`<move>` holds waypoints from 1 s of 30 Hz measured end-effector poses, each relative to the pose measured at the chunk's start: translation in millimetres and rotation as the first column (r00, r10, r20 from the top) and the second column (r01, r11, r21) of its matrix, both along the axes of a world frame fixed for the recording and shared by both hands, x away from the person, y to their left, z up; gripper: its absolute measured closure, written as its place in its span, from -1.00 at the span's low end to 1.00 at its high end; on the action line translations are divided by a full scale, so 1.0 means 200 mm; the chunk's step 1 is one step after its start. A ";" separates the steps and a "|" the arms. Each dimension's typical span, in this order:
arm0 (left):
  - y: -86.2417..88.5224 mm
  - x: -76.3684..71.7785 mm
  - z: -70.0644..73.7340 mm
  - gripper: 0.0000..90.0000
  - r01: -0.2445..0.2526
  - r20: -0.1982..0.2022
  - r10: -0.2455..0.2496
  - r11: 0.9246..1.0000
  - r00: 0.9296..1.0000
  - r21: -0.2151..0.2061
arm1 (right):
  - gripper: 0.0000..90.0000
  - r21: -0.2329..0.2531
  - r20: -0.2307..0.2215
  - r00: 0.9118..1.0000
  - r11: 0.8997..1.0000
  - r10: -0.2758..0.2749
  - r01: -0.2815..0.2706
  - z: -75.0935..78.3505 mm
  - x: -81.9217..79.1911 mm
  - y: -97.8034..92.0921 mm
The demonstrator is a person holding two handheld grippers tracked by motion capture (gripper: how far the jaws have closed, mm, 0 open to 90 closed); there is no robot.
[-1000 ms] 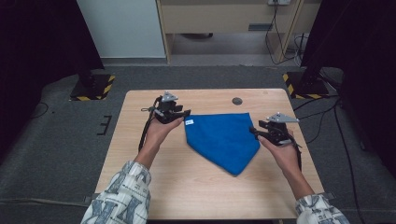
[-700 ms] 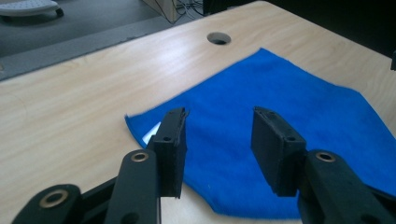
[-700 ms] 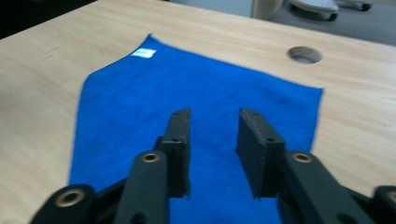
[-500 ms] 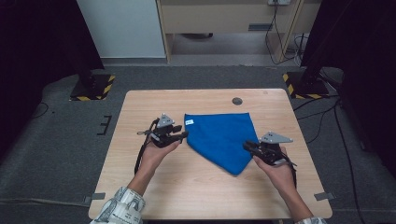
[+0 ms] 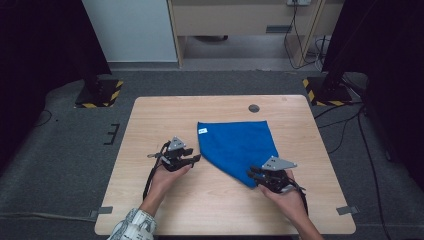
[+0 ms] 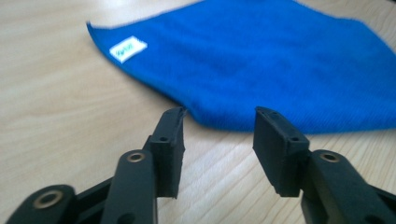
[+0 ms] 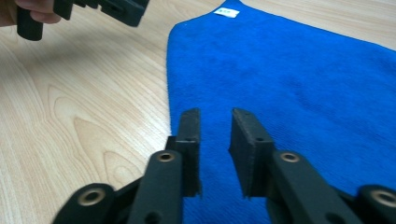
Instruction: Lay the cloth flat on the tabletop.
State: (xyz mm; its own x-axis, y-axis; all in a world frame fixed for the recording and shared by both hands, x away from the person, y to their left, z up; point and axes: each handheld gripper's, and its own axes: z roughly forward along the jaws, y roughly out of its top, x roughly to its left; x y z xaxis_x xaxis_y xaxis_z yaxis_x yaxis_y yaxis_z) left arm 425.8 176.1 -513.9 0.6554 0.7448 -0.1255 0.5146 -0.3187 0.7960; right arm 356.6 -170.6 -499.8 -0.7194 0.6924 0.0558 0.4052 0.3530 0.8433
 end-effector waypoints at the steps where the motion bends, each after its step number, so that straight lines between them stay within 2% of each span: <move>1: 0.00 0.00 -0.01 0.11 0.002 -0.009 -0.002 1.000 1.000 -0.004 | 0.47 -0.009 0.000 1.000 1.000 0.005 -0.005 0.00 0.00 0.01; 4: -0.03 0.01 -0.03 0.07 0.019 -0.013 -0.019 1.000 1.000 0.001 | 0.34 -0.035 0.000 1.000 0.999 0.019 -0.019 -0.02 -0.01 0.04; 5: -0.03 0.02 -0.03 0.00 0.017 -0.021 -0.017 1.000 1.000 0.004 | 0.27 -0.043 -0.001 1.000 0.999 0.031 -0.031 -0.02 -0.02 0.05; 9: -0.05 0.05 -0.06 -0.01 0.010 -0.057 -0.011 1.000 0.998 -0.017 | 0.22 -0.059 -0.007 0.999 0.998 0.037 -0.037 -0.03 -0.02 0.07; 10: -0.05 0.05 -0.06 -0.02 0.011 -0.058 -0.013 1.000 0.998 -0.026 | 0.19 -0.069 -0.008 0.999 0.997 0.037 -0.038 -0.04 -0.01 0.08; 12: -0.07 0.06 -0.07 -0.04 0.025 -0.058 -0.026 1.000 0.998 -0.018 | 0.18 -0.076 -0.010 0.999 0.996 0.043 -0.044 -0.05 -0.01 0.08; 16: -0.08 0.08 -0.08 -0.08 0.011 -0.060 -0.013 1.000 0.998 -0.027 | 0.14 -0.108 -0.029 0.998 0.992 0.055 -0.058 -0.08 -0.01 0.10; 18: -0.09 0.08 -0.09 -0.09 0.007 -0.062 -0.008 1.000 0.998 -0.016 | 0.13 -0.114 -0.028 0.998 0.992 0.057 -0.060 -0.09 -0.02 0.11; 23: -0.11 0.10 -0.10 -0.07 0.023 -0.073 -0.022 1.000 0.997 0.004 | 0.26 -0.153 -0.026 0.997 0.986 0.067 -0.070 -0.11 -0.01 0.14; 26: -0.12 0.11 -0.10 -0.01 0.024 -0.076 -0.024 1.000 0.997 -0.006 | 0.31 -0.165 -0.039 0.997 0.984 0.065 -0.070 -0.13 -0.01 0.14; 30: -0.13 0.10 -0.10 0.12 0.036 -0.071 -0.035 0.999 0.997 0.011 | 0.41 -0.173 -0.037 0.998 0.983 0.057 -0.063 -0.13 0.00 0.14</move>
